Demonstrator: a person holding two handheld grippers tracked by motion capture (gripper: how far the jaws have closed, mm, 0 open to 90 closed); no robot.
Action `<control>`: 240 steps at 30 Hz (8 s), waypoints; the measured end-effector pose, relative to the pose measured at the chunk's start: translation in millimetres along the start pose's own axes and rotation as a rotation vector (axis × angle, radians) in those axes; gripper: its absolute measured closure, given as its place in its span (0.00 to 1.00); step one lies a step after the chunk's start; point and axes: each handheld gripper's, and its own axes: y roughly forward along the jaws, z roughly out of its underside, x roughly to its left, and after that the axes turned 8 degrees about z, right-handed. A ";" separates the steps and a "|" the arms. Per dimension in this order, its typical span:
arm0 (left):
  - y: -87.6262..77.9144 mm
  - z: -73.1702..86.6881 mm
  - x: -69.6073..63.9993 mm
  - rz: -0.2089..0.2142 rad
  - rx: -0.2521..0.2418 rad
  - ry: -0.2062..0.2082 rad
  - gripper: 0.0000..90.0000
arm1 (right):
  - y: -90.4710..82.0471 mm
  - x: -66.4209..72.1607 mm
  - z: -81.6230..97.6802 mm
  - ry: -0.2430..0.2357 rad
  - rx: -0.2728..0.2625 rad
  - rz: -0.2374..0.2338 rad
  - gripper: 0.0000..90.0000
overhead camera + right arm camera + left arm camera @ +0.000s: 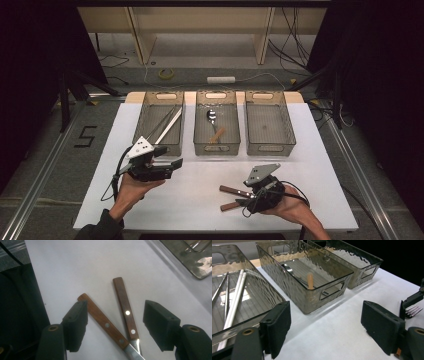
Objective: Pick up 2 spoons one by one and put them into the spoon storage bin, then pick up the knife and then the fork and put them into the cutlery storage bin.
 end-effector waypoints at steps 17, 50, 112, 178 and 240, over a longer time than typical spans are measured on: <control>-9.8 6.9 -3.6 -0.003 -0.024 -0.008 0.22 | 11.8 -6.1 -5.9 -0.063 0.073 -0.020 0.43; -16.5 10.7 -1.8 -0.020 -0.034 -0.019 0.21 | 28.8 -10.4 -11.4 -0.152 0.193 -0.046 0.47; -18.9 16.5 -5.2 -0.003 -0.022 -0.009 0.21 | 45.0 -3.7 -12.0 -0.410 0.352 -0.141 0.84; -40.1 19.2 8.0 -0.049 -0.109 0.031 0.19 | -35.0 -146.7 -71.9 0.273 -0.154 0.094 0.86; -42.1 19.0 7.8 -0.052 -0.127 0.014 0.18 | 48.4 -228.4 -59.1 0.633 -0.030 0.331 0.74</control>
